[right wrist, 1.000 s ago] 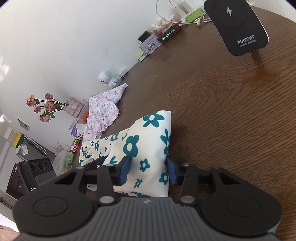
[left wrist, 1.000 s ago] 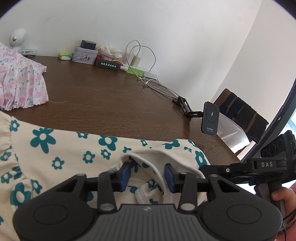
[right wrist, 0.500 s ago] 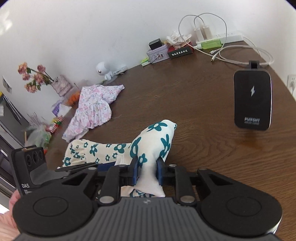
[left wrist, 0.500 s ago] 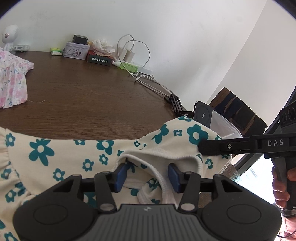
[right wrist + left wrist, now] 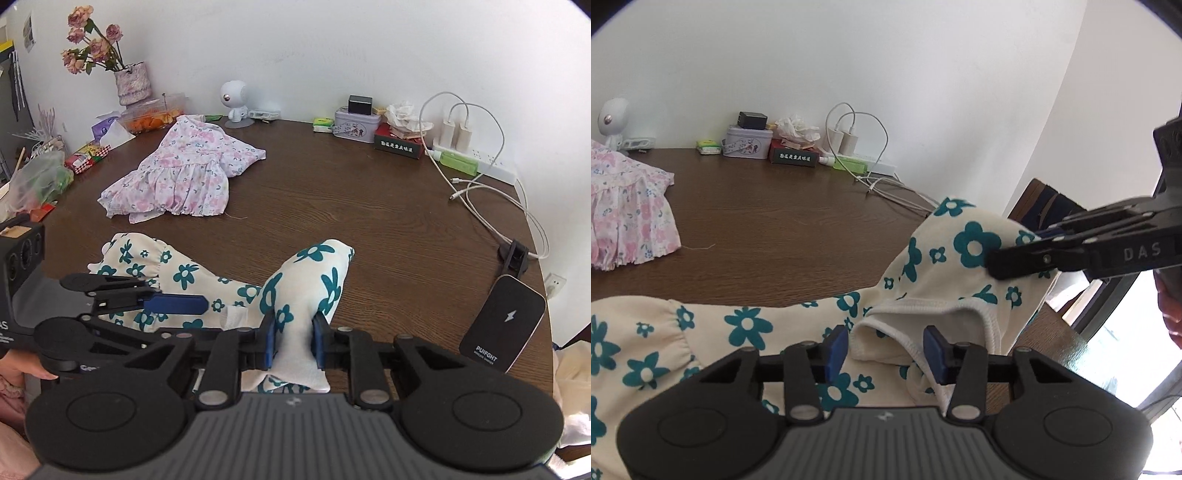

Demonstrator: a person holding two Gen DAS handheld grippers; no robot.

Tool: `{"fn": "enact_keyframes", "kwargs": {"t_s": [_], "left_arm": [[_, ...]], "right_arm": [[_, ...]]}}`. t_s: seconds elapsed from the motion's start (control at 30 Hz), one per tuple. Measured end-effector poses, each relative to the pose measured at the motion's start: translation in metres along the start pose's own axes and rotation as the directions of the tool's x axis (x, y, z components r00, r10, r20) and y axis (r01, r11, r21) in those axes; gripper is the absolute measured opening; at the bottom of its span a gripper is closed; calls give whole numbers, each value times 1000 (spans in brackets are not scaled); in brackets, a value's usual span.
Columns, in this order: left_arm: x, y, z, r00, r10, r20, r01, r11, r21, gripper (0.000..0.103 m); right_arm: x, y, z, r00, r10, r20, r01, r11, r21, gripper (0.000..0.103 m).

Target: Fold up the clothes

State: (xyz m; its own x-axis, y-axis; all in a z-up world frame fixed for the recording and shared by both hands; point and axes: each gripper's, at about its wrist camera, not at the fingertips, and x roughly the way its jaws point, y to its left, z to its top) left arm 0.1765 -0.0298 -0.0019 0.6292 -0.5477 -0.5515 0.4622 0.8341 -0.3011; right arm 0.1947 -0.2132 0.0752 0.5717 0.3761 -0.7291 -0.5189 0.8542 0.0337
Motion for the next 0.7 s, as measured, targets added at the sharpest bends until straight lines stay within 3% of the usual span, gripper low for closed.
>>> {"fn": "enact_keyframes", "kwargs": {"t_s": [0.07, 0.2, 0.27, 0.33, 0.43, 0.5, 0.7], "left_arm": [[11, -1, -2, 999, 2, -43, 0, 999, 50, 25], [16, -3, -4, 999, 2, -53, 4, 994, 109, 26], [16, -1, -5, 998, -3, -57, 9, 993, 119, 31], [11, 2, -7, 998, -3, -61, 10, 992, 126, 53], [-6, 13, -12, 999, 6, -45, 0, 991, 132, 70], [-25, 25, -13, 999, 47, -20, -44, 992, 115, 81], [-66, 58, -12, 997, 68, 38, -70, 996, 47, 84]], "right_arm": [[1, 11, 4, 1000, 1, -2, -1, 999, -33, 19], [6, 29, 10, 1000, -3, -10, 2, 996, -93, 19], [9, 40, 11, 1000, -3, -8, 2, 992, -129, 19], [12, 51, 13, 1000, -4, -6, 3, 986, -164, 19], [17, 67, 15, 1000, -4, -4, 3, 977, -215, 19], [20, 75, 15, 1000, -1, -6, -1, 970, -241, 19], [34, 100, 14, 1000, 16, -16, -20, 953, -303, 19]]}}
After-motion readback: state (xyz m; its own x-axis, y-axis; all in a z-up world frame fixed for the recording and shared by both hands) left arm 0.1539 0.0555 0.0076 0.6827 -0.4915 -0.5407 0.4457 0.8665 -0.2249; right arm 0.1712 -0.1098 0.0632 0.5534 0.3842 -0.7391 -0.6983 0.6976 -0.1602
